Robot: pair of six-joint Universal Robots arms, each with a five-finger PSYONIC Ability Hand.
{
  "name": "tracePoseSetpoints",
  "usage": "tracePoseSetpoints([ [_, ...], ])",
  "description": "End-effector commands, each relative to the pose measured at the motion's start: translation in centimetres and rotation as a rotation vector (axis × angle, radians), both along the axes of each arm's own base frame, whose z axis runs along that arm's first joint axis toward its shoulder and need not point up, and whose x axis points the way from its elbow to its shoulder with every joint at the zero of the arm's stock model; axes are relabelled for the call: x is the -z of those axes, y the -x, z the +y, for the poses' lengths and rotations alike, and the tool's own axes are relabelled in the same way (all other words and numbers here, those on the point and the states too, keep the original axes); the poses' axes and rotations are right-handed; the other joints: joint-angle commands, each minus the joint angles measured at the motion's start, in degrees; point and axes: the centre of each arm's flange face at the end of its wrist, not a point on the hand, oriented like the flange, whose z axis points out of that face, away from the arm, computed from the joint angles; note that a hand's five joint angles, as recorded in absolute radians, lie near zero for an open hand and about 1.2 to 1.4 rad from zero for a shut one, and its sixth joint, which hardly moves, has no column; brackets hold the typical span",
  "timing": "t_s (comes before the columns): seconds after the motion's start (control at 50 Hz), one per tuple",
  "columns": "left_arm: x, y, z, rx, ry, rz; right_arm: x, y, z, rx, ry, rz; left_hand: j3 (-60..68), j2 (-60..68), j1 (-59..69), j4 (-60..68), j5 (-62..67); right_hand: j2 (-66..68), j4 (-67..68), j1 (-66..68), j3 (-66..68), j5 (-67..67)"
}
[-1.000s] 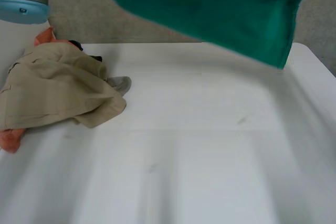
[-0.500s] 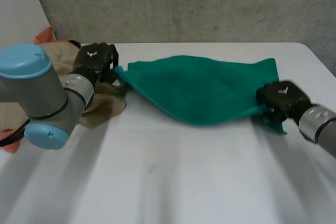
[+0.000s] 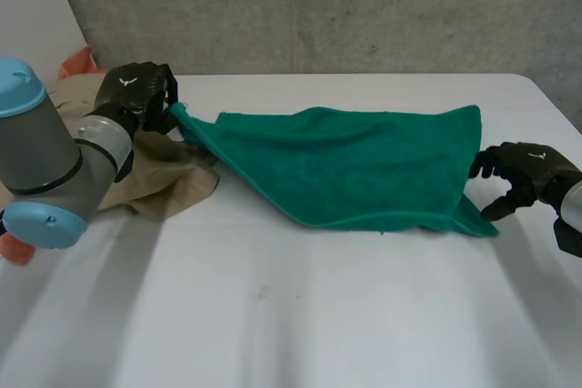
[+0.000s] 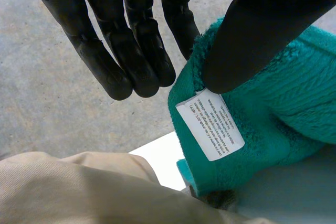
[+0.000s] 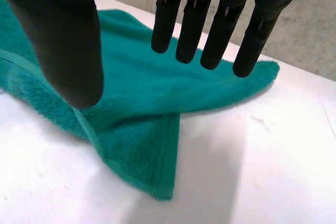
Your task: Fold the laundry.
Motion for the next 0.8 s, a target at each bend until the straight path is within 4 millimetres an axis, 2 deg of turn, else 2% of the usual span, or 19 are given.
tracePoseSetpoints([
  [0.02, 0.0, 0.0, 0.0, 0.009, -0.013, 0.002, 1.8, -0.2, 0.4, -0.017, -0.073, 0.016, 12.0, 11.62, 15.51, 11.46, 13.24, 6.93, 6.34, 6.5, 6.12, 5.86],
  [0.14, -0.1, -0.1, 0.1, 0.009, -0.019, 0.008, 3.0, -0.7, 1.1, -0.037, -0.094, 0.006, 12.0, 11.62, 15.51, 11.46, 13.24, 7.09, 6.5, 6.66, 6.28, 6.02],
  [0.42, -0.3, 0.1, 0.7, 0.015, -0.037, 0.005, 5.6, -2.6, 0.3, -0.114, -0.021, 0.077, 12.0, 11.62, 15.51, 11.46, 13.24, 18.19, 17.6, 17.76, 17.38, 17.12],
  [0.46, -0.4, 0.1, 0.9, 0.013, -0.042, 0.0, 5.7, -2.7, 0.2, -0.12, -0.017, 0.086, 12.0, 11.62, 15.51, 11.46, 13.24, 26.05, 25.46, 25.62, 25.24, 24.98],
  [0.48, -0.6, 0.1, 1.1, 0.016, -0.049, -0.003, 5.7, -2.7, 0.1, -0.115, -0.01, 0.092, 12.0, 11.62, 15.51, 11.46, 13.24, 44.28, 43.69, 43.85, 43.47, 43.21],
  [0.52, -0.6, 0.1, 1.4, 0.017, -0.061, -0.01, 5.4, -2.5, 0.0, -0.1, -0.006, 0.093, 12.0, 11.62, 15.51, 11.46, 13.24, 44.46, 43.87, 44.03, 43.65, 43.39],
  [0.6, -0.8, 0.0, 2.7, 0.008, -0.111, -0.04, 3.5, -1.1, -0.3, -0.03, 0.026, 0.091, 12.0, 11.62, 15.51, 11.46, 13.24, 44.46, 43.87, 44.03, 43.65, 43.39],
  [0.64, -0.7, -0.3, 4.0, -0.001, -0.161, -0.081, 1.8, 0.6, -0.8, 0.018, 0.067, 0.097, 12.0, 11.62, 15.51, 11.46, 13.24, 44.46, 43.87, 44.03, 43.65, 43.39],
  [0.68, -0.8, -0.6, 4.8, -0.005, -0.19, -0.118, 1.0, 2.0, -1.0, 0.044, 0.076, 0.11, 12.0, 11.62, 15.51, 11.46, 13.24, 44.46, 43.87, 44.03, 43.65, 43.39],
  [0.7, -0.7, -0.9, 5.9, -0.004, -0.228, -0.168, 0.3, 3.0, -0.9, 0.049, 0.071, 0.133, 12.0, 11.62, 15.51, 11.46, 13.24, 44.46, 43.87, 44.03, 43.65, 43.39],
  [0.76, -0.3, -1.4, 7.8, 0.007, -0.298, -0.258, -0.6, 4.5, -0.2, 0.025, 0.038, 0.186, 12.0, 11.62, 15.51, 11.46, 13.24, 44.46, 43.87, 44.03, 43.65, 43.39],
  [0.8, 0.3, -1.8, 9.9, 0.038, -0.38, -0.351, -1.5, 5.7, 1.1, -0.034, -0.012, 0.275, 12.0, 11.62, 15.51, 11.46, 13.24, 44.46, 43.87, 44.03, 43.65, 43.39],
])
